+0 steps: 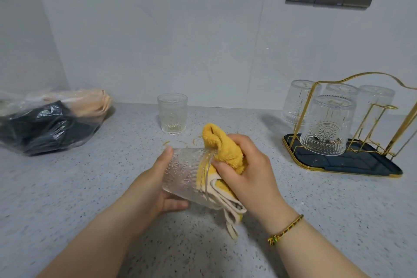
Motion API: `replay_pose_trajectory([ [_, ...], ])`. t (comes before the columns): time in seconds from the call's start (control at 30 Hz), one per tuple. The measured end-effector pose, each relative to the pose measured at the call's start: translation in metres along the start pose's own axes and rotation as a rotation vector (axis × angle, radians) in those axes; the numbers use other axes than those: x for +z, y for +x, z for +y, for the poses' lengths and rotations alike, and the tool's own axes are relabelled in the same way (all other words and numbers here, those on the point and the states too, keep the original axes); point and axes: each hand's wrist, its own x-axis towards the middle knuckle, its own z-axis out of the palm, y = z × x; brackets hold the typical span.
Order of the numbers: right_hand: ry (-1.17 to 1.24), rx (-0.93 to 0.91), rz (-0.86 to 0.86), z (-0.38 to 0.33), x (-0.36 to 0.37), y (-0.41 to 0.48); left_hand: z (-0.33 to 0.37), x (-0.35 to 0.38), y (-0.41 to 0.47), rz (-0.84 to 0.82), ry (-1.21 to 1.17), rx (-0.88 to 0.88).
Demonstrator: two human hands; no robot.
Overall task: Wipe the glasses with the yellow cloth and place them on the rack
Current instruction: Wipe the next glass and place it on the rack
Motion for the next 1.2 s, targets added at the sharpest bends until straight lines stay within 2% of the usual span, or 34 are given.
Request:
replay_pose_trajectory([
  [0.07,0.088,0.098,0.024,-0.001,0.0,0.001,0.0,0.0,0.0,-0.003,-0.068,0.086],
  [0.17,0.488,0.507,0.023,0.0,0.002,0.005,-0.001,0.0,0.0,-0.039,-0.166,0.226],
  [0.23,0.608,0.655,0.003,0.003,0.002,0.006,-0.001,0.0,0.0,-0.039,-0.208,0.232],
  [0.3,0.503,0.54,0.022,0.005,-0.001,0.007,-0.001,0.0,0.001,-0.059,-0.214,0.181],
  [0.4,0.133,0.116,-0.02,0.002,-0.004,0.004,-0.003,-0.001,0.002,-0.068,-0.126,0.027],
  [0.47,-0.002,-0.029,-0.056,0.002,-0.001,0.0,-0.003,-0.003,0.003,-0.061,-0.079,-0.009],
  [0.53,0.074,0.04,-0.039,0.0,0.0,0.0,-0.001,-0.005,0.0,-0.065,-0.086,0.07],
  [0.63,0.354,0.375,-0.012,-0.001,-0.004,0.007,0.003,-0.001,-0.004,-0.079,-0.132,0.231],
  [0.7,0.399,0.536,-0.037,0.001,-0.007,0.01,0.004,0.002,-0.005,-0.075,-0.162,0.249],
  [0.77,0.38,0.524,-0.011,0.002,-0.006,0.009,0.003,0.003,-0.005,-0.082,-0.172,0.193],
  [0.9,0.153,0.177,0.009,-0.004,0.0,0.001,0.0,-0.002,-0.001,-0.104,-0.05,0.02],
  [0.97,0.112,0.127,-0.005,-0.006,-0.003,0.001,0.0,-0.003,-0.001,-0.117,-0.048,0.019],
  [1.03,0.188,0.228,-0.006,-0.005,-0.006,0.003,-0.001,-0.003,0.0,-0.133,-0.1,0.094],
  [1.13,0.376,0.533,-0.021,-0.003,-0.007,0.009,0.002,-0.001,-0.004,-0.139,-0.161,0.214],
  [1.2,0.403,0.585,-0.019,-0.001,-0.006,0.01,0.003,0.001,-0.006,-0.128,-0.151,0.193],
])
